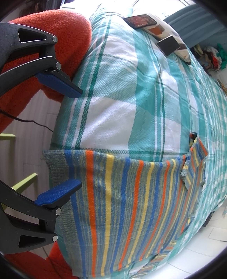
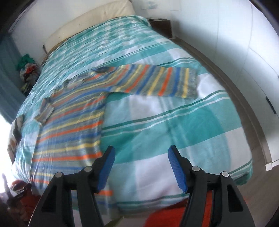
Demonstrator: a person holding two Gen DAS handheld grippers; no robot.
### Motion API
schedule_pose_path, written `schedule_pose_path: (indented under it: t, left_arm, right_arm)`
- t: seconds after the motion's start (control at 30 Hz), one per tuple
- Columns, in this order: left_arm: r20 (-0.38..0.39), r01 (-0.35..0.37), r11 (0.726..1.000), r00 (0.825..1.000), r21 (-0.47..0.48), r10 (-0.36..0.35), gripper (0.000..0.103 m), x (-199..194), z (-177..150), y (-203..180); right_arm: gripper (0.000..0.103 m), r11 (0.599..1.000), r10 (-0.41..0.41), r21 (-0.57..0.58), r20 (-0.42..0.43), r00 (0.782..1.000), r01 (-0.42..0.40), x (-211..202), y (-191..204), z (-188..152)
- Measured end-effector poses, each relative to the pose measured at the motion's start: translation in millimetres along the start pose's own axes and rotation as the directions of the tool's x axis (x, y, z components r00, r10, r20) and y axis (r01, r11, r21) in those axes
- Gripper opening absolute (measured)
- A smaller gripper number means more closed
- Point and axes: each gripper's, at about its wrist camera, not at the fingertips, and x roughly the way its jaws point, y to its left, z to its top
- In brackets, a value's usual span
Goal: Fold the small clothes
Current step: 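Grasp the other folded sleeve cuff with the left gripper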
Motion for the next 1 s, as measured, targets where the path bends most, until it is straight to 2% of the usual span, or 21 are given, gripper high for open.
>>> schedule_pose_path:
  t: [0.07,0.17,0.4,0.5,0.57,0.63,0.73,0.8,0.87,0.93,0.97,1.0]
  left_arm:
    - [0.003,0.007,1.000,1.000,-0.015,-0.007,0.095,-1.4,-0.3,3.1]
    - [0.011,0.020,0.999,1.000,-0.027,-0.019,0.095,-4.9,-0.9,6.4]
    - [0.004,0.007,1.000,1.000,-0.013,-0.007,0.095,-6.8,-1.3,5.1]
    - [0.006,0.041,0.999,0.999,-0.022,-0.041,0.095,-20.6,5.8,7.5]
    - [0.040,0.092,0.994,0.995,-0.052,-0.090,0.095,-40.4,17.5,13.1]
    - [0.090,0.154,0.984,0.985,-0.091,-0.146,0.095,-63.0,33.7,19.1]
    - [0.147,0.254,0.957,0.961,-0.142,-0.233,0.096,-86.0,62.4,22.7]
    - [0.168,0.327,0.931,0.939,-0.162,-0.301,0.097,-90.6,87.5,18.5]
    - [0.180,0.355,0.924,0.927,-0.143,-0.328,0.097,-82.4,111.9,7.4]
    - [0.193,0.312,0.949,0.935,-0.051,-0.297,0.097,-64.2,133.1,-14.7]
    - [0.195,0.248,0.968,0.949,0.027,-0.249,0.096,-49.2,143.8,-31.1]
    - [0.200,0.192,0.976,0.957,0.098,-0.209,0.094,-36.5,151.5,-45.4]
  right_arm:
    - [0.063,0.997,0.073,-0.035,-0.046,0.996,-0.075,7.6,30.7,-14.2]
    - [0.063,0.987,0.119,-0.097,-0.076,0.990,-0.126,15.5,70.0,-30.9]
    - [0.063,0.953,0.108,-0.272,-0.097,0.989,-0.131,28.9,120.4,-55.5]
    - [0.063,0.944,0.092,-0.307,-0.091,0.992,-0.116,30.8,124.5,-63.9]
    - [0.063,0.946,0.079,-0.307,-0.084,0.993,-0.101,32.7,122.5,-66.0]
    - [0.063,0.950,0.069,-0.299,-0.072,0.995,-0.088,32.9,120.0,-65.3]
    - [0.063,0.952,0.053,-0.299,-0.051,0.997,-0.066,32.9,118.8,-64.3]
    - [0.063,0.950,0.052,-0.305,-0.048,0.998,-0.064,34.0,119.1,-65.6]
    - [0.063,0.947,0.058,-0.313,-0.051,0.997,-0.071,35.8,119.7,-66.8]
    - [0.063,0.946,0.066,-0.315,-0.054,0.996,-0.079,36.7,119.7,-67.9]
    - [0.063,0.946,0.070,-0.314,-0.057,0.996,-0.085,37.8,119.6,-68.1]
    - [0.063,0.946,0.073,-0.312,-0.062,0.995,-0.089,39.0,119.5,-68.2]
